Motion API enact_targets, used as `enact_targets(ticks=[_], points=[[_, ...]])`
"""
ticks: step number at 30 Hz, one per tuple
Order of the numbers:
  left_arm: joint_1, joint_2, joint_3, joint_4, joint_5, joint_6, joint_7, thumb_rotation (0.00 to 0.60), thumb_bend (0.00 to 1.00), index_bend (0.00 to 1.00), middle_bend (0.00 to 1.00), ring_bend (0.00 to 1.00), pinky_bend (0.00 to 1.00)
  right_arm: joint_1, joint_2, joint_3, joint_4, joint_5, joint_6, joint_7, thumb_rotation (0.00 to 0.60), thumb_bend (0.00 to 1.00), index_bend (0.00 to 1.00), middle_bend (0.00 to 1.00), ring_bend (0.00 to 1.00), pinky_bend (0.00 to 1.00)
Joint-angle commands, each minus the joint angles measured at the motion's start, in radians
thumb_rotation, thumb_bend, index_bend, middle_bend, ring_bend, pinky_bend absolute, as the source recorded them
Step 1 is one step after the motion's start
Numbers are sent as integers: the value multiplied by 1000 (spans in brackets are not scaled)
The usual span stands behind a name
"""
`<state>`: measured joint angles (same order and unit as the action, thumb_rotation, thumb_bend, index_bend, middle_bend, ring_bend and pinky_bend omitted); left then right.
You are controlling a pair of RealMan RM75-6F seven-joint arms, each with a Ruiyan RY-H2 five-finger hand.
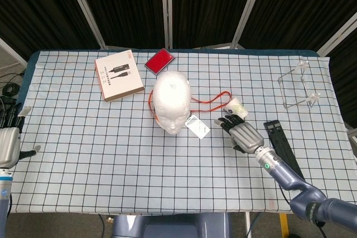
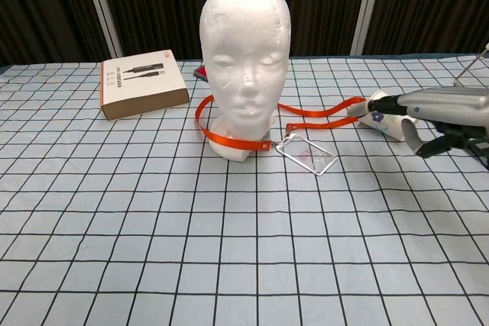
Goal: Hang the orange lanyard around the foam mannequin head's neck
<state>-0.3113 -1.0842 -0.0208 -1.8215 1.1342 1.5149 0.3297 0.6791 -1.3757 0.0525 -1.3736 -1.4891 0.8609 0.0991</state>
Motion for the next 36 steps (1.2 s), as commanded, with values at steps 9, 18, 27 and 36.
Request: enact_targets(ticks=[9, 18, 27, 36], points=[[26, 11, -33, 57, 26, -26, -57, 600, 0, 0, 0, 0, 0, 74, -156, 40, 90, 102, -107, -115, 600, 1000, 87, 141, 76, 103], [31, 19, -58, 93, 26, -76, -96, 600, 0, 0, 0, 0, 0, 82, -197, 32, 110, 142, -129, -152, 600, 1000, 130, 177, 108, 133], [38, 8, -70, 109, 38, -93, -95, 600, 0, 0, 0, 0, 0, 73, -156, 6, 44, 138, -141, -134, 600, 1000, 186, 231, 164, 178], [42, 1, -77, 112, 43, -105, -86, 600, 0, 0, 0, 0, 0, 63, -93, -31, -50, 100, -139, -125, 600, 1000, 224, 265, 188, 208]])
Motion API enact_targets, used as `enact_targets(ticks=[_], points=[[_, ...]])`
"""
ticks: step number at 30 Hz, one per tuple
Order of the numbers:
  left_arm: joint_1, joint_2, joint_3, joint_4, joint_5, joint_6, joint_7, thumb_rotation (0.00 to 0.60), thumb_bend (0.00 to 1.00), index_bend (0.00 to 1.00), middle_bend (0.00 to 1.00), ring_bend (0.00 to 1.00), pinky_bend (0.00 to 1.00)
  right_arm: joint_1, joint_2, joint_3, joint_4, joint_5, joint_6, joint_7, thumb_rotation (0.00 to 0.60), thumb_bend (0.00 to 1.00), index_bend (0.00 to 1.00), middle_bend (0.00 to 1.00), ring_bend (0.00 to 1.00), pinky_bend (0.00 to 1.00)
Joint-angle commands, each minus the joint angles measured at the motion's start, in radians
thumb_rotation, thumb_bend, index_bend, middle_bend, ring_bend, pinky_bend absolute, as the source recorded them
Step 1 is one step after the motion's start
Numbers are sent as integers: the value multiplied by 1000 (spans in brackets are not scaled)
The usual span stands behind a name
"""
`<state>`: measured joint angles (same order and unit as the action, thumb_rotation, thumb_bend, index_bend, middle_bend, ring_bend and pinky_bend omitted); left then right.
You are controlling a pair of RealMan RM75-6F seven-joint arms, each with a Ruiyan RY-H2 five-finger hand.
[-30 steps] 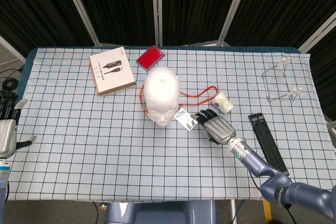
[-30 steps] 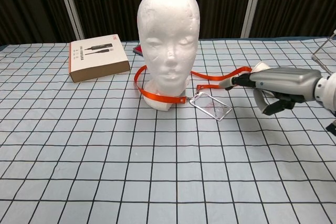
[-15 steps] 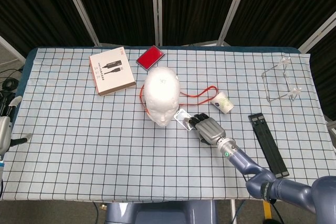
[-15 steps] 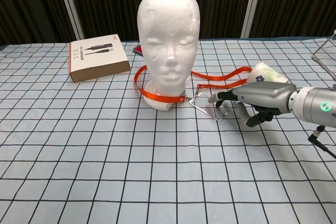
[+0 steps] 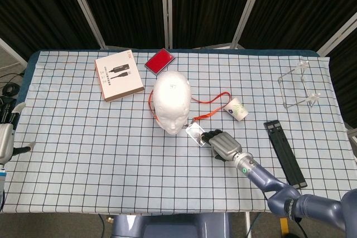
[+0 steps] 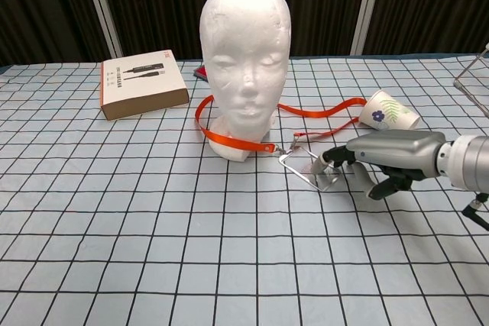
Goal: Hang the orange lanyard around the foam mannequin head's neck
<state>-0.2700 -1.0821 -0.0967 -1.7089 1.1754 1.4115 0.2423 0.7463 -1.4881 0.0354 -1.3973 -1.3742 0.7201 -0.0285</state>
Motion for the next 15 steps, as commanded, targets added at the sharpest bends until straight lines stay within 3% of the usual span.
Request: enact_targets(ticks=[1, 15], points=[[1, -3, 0, -1, 5, -2, 5, 600, 0, 0, 0, 0, 0, -6, 31, -25, -47, -23, -2, 6, 600, 1000, 227, 268, 191, 210], [9, -9, -10, -2, 15, -11, 16, 600, 0, 0, 0, 0, 0, -9, 125, -85, -219, -54, -39, 23, 600, 1000, 251, 291, 205, 223]])
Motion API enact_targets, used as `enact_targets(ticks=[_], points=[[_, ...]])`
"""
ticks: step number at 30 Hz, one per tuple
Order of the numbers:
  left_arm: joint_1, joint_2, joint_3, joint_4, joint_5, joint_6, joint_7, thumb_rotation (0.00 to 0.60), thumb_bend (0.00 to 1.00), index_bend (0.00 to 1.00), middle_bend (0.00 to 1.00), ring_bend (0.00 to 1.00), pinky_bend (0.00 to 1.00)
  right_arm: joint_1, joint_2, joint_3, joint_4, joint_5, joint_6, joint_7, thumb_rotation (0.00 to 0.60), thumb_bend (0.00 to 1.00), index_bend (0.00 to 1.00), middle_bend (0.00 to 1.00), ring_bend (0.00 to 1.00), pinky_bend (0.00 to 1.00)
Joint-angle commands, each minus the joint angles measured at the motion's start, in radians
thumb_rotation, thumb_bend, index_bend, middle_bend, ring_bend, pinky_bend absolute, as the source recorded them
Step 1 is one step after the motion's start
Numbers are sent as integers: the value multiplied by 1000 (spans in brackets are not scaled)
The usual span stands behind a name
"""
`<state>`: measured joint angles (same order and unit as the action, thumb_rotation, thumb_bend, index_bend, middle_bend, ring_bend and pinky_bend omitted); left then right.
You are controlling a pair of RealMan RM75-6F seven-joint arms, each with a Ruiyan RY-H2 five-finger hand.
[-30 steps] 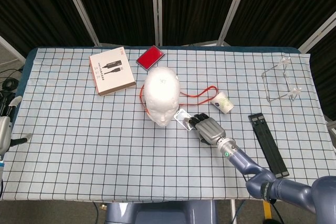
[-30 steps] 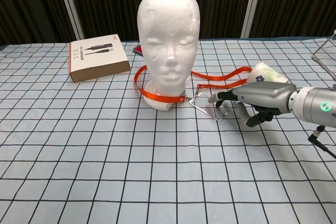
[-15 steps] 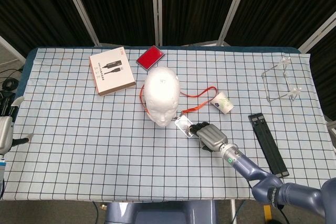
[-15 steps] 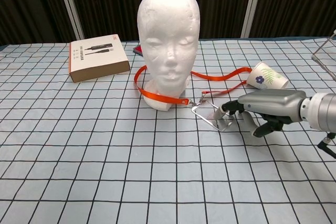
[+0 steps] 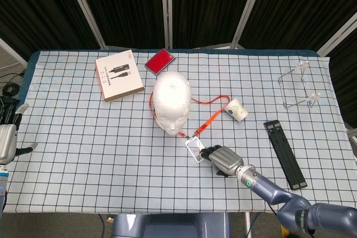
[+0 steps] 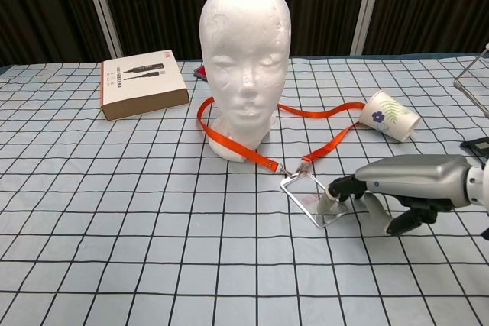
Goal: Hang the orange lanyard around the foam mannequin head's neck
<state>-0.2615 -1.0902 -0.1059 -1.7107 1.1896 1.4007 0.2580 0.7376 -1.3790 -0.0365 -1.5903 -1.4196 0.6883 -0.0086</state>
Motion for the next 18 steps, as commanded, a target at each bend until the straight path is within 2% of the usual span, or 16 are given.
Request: enact_targets(ticks=[1, 18], points=[[1, -1, -1, 0, 1, 0, 0, 600, 0, 0, 0, 0, 0, -1, 21, -18, -36, -13, -9, 3, 600, 1000, 252, 291, 205, 223], [11, -4, -6, -7, 16, -1, 11, 600, 0, 0, 0, 0, 0, -19, 137, -123, -213, -151, 10, 7, 600, 1000, 259, 297, 206, 227]])
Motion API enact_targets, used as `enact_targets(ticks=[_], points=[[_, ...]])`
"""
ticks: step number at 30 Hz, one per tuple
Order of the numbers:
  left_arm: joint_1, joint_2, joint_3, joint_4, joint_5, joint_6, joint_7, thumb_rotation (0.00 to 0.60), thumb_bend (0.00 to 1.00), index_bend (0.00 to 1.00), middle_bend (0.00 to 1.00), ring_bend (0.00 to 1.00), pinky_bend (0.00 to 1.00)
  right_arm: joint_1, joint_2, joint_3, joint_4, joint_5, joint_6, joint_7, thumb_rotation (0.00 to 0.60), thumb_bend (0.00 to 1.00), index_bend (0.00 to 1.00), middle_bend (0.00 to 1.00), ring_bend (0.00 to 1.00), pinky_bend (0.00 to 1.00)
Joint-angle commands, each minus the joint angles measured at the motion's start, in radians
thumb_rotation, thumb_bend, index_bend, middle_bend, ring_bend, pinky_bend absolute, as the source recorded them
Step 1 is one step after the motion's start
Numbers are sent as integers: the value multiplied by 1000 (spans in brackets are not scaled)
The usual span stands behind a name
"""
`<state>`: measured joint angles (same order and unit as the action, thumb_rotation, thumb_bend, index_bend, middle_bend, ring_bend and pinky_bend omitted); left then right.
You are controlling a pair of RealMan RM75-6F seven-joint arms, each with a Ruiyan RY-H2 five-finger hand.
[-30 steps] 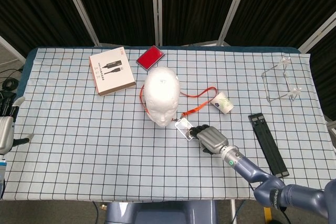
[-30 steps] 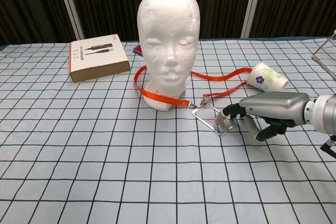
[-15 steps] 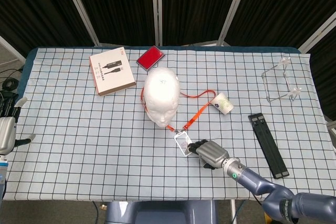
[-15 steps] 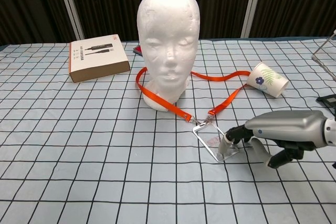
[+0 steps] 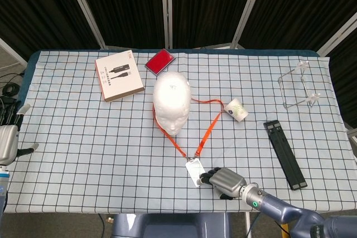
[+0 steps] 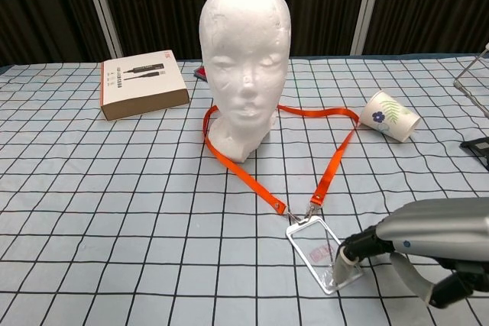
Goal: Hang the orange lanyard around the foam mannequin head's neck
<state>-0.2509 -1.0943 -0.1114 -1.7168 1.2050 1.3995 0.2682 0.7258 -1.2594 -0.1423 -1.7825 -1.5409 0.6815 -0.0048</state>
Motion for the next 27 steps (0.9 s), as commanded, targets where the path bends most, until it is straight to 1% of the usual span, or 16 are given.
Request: enact_targets(ticks=[1, 7, 10, 12, 15, 16, 18, 19, 21, 22, 23, 24, 25, 26, 27], points=[[2, 0, 0, -1, 2, 0, 1, 600, 0, 0, 0, 0, 0, -10, 21, -20, -25, -41, 26, 5, 600, 1000, 259, 298, 206, 229], [6, -1, -2, -2, 7, 0, 1, 600, 0, 0, 0, 0, 0, -37, 43, -17, -42, -107, 128, 38, 600, 1000, 260, 295, 205, 240], [9, -1, -1, 0, 10, 0, -1, 600, 0, 0, 0, 0, 0, -63, 73, -10, -39, -166, 230, 51, 600, 1000, 261, 292, 206, 240], [11, -1, 0, 2, 14, 0, -1, 600, 0, 0, 0, 0, 0, -83, 95, -7, -26, -206, 297, 35, 600, 1000, 261, 289, 206, 239], [17, -1, 4, 4, 24, 3, -8, 600, 0, 0, 0, 0, 0, -138, 140, -6, 6, -265, 435, -22, 600, 1000, 261, 278, 205, 223], [20, -2, 8, 6, 35, 8, -12, 600, 0, 0, 0, 0, 0, -169, 160, -6, 27, -283, 498, -51, 600, 1000, 261, 271, 203, 213], [26, -5, 13, 12, 52, 17, -21, 600, 0, 0, 0, 0, 0, -211, 172, -5, 58, -304, 578, -84, 600, 1000, 261, 262, 198, 195], [32, -8, 18, 17, 70, 27, -32, 600, 0, 0, 0, 0, 0, -252, 177, 2, 89, -312, 656, -111, 600, 999, 261, 256, 191, 180], [39, -13, 24, 27, 88, 37, -47, 600, 0, 0, 0, 0, 0, -290, 169, 4, 121, -325, 725, -121, 600, 981, 261, 239, 170, 147], [43, -15, 26, 32, 96, 42, -55, 600, 0, 0, 0, 0, 0, -310, 164, 6, 139, -327, 760, -125, 600, 943, 259, 221, 145, 117], [49, -17, 31, 40, 108, 49, -66, 600, 0, 0, 0, 0, 0, -340, 153, 9, 166, -328, 809, -129, 600, 884, 255, 204, 122, 91], [54, -19, 35, 47, 117, 54, -76, 600, 0, 0, 0, 0, 0, -369, 141, 15, 194, -322, 855, -130, 600, 734, 238, 170, 79, 49], [61, -19, 39, 51, 124, 60, -85, 600, 0, 0, 0, 0, 0, -395, 127, 21, 220, -314, 893, -129, 600, 525, 204, 124, 38, 18], [65, -20, 41, 54, 129, 66, -92, 600, 0, 0, 0, 0, 0, -414, 118, 27, 238, -302, 918, -131, 600, 380, 173, 89, 19, 5], [70, -20, 43, 57, 135, 72, -98, 600, 0, 0, 0, 0, 0, -434, 108, 33, 256, -285, 942, -134, 600, 190, 120, 44, 2, 0]])
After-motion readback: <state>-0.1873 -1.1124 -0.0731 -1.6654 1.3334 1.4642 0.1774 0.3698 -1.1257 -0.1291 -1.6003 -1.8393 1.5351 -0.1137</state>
